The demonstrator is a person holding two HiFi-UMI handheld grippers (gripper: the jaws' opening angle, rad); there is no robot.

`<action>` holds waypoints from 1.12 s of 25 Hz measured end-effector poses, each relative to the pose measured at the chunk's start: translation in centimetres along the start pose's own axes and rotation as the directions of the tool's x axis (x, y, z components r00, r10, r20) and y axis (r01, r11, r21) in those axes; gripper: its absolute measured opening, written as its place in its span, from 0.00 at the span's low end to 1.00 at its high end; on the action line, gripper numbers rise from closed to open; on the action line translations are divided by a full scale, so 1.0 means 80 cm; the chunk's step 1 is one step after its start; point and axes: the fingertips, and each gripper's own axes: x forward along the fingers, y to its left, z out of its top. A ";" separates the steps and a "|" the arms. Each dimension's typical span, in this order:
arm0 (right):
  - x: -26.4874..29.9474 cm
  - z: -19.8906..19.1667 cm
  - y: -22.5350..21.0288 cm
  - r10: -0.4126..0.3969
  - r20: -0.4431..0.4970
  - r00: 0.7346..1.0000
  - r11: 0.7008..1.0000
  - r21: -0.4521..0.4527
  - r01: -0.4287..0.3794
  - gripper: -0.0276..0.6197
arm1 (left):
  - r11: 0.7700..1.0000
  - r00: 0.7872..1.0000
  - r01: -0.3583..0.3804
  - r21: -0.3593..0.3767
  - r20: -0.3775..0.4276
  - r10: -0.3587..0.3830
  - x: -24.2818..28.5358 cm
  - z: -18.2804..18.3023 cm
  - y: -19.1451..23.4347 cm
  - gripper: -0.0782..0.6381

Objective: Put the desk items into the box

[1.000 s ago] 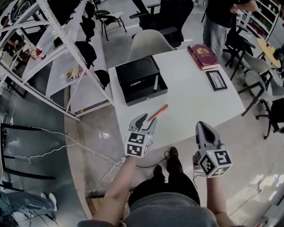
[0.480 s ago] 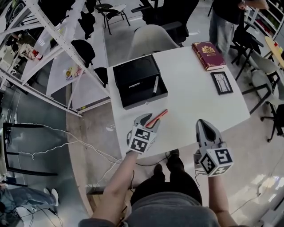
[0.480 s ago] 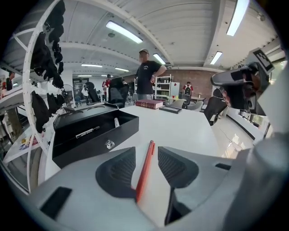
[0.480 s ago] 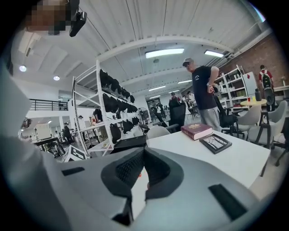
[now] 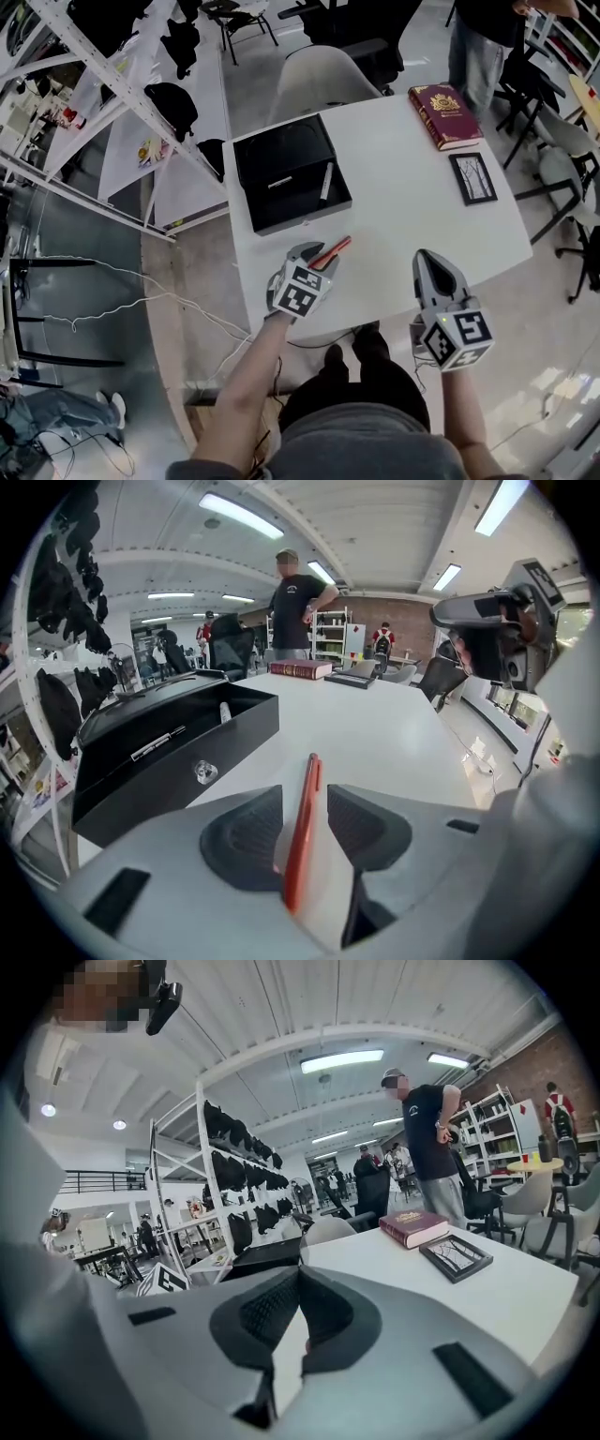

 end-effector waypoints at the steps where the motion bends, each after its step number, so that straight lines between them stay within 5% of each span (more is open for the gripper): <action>1: 0.002 0.000 -0.001 0.003 -0.002 1.000 1.000 0.001 -0.003 0.05 | 1.000 1.000 0.003 0.005 -0.014 -0.003 0.002 -0.002 0.000 0.32; 28: 0.034 0.007 -0.014 0.079 -0.036 0.996 0.997 -0.003 -0.079 0.05 | 0.998 0.990 0.055 0.006 -0.129 -0.054 0.014 -0.007 -0.008 0.18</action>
